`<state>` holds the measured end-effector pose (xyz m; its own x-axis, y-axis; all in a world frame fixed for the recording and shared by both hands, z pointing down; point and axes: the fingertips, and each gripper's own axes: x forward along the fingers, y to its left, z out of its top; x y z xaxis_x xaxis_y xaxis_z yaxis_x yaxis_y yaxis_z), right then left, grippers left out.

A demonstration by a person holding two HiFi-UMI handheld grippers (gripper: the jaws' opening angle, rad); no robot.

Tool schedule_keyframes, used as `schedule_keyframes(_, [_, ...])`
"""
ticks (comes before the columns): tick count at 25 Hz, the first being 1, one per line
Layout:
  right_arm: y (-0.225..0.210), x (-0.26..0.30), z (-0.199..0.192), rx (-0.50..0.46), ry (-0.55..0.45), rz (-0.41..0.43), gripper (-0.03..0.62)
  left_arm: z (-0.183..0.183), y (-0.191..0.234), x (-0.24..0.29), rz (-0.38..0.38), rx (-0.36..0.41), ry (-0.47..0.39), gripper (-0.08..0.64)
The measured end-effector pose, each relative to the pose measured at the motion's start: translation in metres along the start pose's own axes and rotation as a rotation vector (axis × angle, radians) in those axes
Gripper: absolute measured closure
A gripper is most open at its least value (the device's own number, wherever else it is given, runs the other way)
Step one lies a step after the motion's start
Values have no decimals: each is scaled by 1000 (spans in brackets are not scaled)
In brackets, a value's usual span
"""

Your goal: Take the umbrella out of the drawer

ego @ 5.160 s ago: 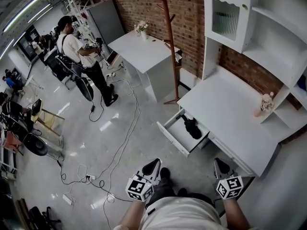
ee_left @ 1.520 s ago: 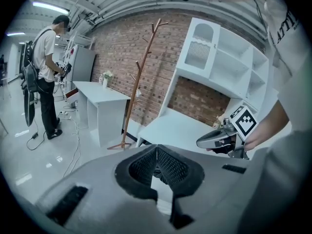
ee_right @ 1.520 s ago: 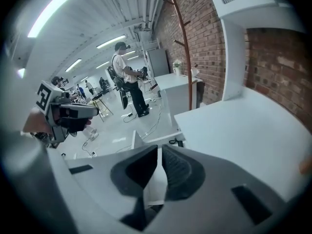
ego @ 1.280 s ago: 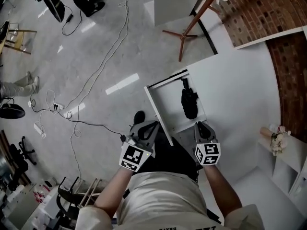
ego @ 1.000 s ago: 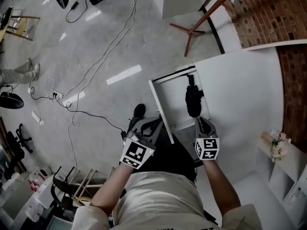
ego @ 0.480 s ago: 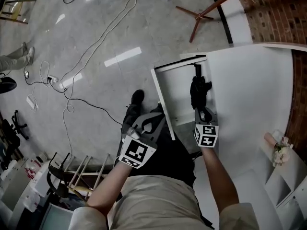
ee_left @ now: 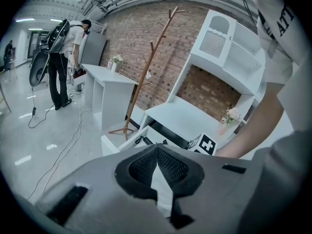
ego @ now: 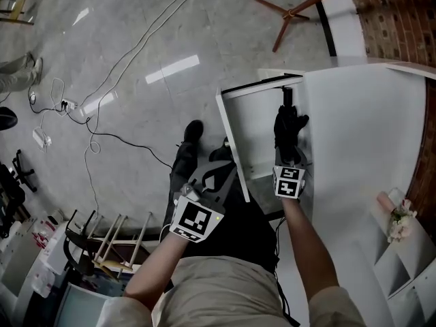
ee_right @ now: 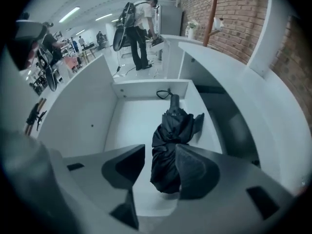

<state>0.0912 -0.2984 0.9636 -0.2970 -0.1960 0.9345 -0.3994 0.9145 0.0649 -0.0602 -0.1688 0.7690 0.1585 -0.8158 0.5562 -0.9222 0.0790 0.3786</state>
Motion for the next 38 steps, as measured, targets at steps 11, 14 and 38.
schedule_keyframes(11, [-19, 47, -1, 29, 85, -77, 311, -15, 1, 1, -18, -29, 14, 534])
schedule_keyframes(14, [-21, 55, -1, 9, 121, -80, 302, -23, 4, -2, -18, -33, 23, 534])
schedule_keyframes(38, [-19, 84, -18, 17, 202, -35, 293, -38, 28, -21, 14, -77, 48, 534])
